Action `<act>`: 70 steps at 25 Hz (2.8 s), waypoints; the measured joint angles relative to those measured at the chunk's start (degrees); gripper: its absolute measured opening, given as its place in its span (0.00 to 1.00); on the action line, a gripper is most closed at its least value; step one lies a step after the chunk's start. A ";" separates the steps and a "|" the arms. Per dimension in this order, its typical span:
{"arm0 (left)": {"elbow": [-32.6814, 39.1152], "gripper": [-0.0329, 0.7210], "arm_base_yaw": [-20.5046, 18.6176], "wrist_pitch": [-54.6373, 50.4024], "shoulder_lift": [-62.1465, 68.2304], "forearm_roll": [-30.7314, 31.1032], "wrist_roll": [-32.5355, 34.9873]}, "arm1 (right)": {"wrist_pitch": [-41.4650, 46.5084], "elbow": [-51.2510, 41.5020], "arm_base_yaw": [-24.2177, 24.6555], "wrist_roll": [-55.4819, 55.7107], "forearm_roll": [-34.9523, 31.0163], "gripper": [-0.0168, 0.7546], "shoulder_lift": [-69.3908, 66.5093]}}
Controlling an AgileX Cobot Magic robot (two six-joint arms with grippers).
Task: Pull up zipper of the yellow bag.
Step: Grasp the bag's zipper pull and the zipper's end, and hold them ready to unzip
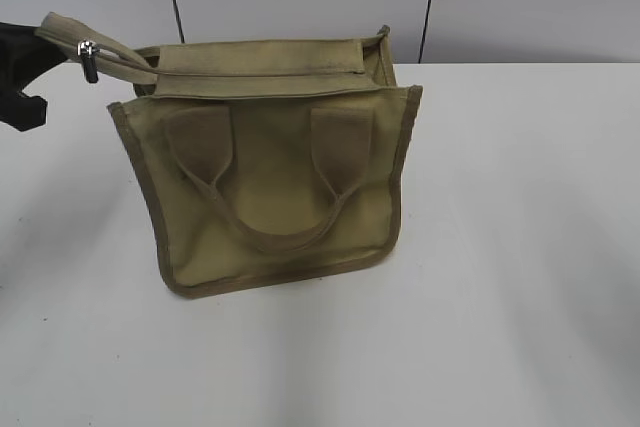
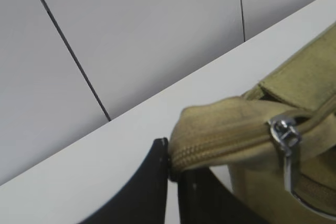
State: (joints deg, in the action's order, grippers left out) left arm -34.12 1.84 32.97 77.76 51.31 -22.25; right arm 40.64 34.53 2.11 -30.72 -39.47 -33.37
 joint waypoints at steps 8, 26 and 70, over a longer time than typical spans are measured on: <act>0.00 0.05 0.00 0.00 0.00 0.20 -0.23 | -4.90 13.58 -6.17 -7.80 -8.38 0.73 -21.24; 0.00 0.05 0.00 0.00 0.00 0.20 -0.23 | -50.32 31.46 -51.77 -7.93 -9.31 0.73 -60.87; 0.00 0.05 0.00 0.00 0.00 0.37 -1.93 | -53.39 47.33 -55.64 -13.31 -17.98 0.50 -82.87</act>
State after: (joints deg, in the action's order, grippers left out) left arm -34.12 1.84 32.97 77.76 51.68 -24.19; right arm -12.76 81.86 -53.53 -44.03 -57.45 -116.24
